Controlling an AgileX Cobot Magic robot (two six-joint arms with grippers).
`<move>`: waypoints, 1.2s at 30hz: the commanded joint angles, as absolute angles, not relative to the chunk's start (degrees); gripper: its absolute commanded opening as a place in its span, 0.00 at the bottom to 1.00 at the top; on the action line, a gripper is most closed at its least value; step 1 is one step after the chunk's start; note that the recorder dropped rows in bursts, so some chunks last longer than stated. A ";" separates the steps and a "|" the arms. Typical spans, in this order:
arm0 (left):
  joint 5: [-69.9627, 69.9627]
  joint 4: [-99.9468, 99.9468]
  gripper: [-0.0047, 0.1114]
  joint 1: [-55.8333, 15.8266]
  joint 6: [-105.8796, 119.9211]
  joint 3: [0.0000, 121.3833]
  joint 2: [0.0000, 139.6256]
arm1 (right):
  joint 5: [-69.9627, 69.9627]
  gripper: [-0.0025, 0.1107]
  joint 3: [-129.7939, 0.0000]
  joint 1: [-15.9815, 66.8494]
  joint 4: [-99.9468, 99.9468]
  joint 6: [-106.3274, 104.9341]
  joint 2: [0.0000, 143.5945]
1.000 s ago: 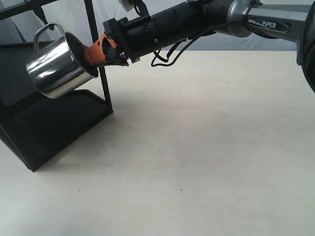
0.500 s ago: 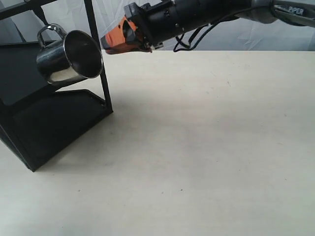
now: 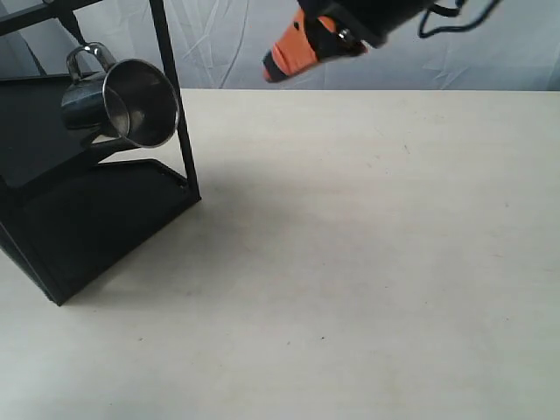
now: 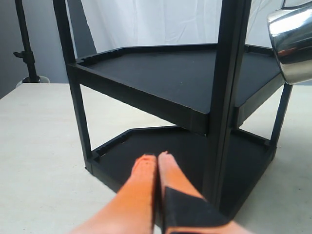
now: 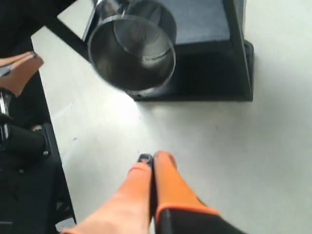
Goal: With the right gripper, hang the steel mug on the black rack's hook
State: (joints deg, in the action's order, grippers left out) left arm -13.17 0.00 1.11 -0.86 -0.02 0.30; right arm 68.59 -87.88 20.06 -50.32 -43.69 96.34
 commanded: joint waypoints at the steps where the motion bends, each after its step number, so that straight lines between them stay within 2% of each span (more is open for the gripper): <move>1: -13.24 0.00 0.05 1.04 -0.96 0.00 0.00 | 54.07 0.02 -72.30 19.48 -41.95 -38.57 82.15; 6: -13.24 0.00 0.05 1.04 -0.96 0.00 0.00 | 35.67 0.02 -55.98 19.48 -38.62 -28.70 67.47; 10: -13.24 0.00 0.05 1.04 -0.96 0.00 0.00 | 35.97 0.02 -47.97 19.48 -39.03 -23.86 59.33; 16: -13.24 0.00 0.05 1.04 -0.96 0.00 0.00 | 38.06 0.02 -46.02 19.48 -31.44 -24.25 53.40; 24: -13.24 0.00 0.05 1.04 -0.96 0.00 0.00 | 26.28 0.02 -44.48 19.12 -21.94 -23.96 43.56; 26: -13.24 0.00 0.05 1.04 -0.96 0.00 0.00 | 20.35 0.02 -41.19 16.83 -21.11 -23.84 38.14; 30: -13.24 0.00 0.05 1.04 -0.96 0.00 0.00 | 12.24 0.02 -29.71 6.81 -21.23 -20.49 26.30; 32: -13.24 0.00 0.05 1.04 -0.96 0.00 0.00 | 12.00 0.02 -24.60 2.07 -21.23 -18.16 20.86; 36: -13.24 0.00 0.05 1.04 -0.96 0.00 0.00 | 12.25 0.02 -19.27 -0.30 -21.12 -17.93 15.04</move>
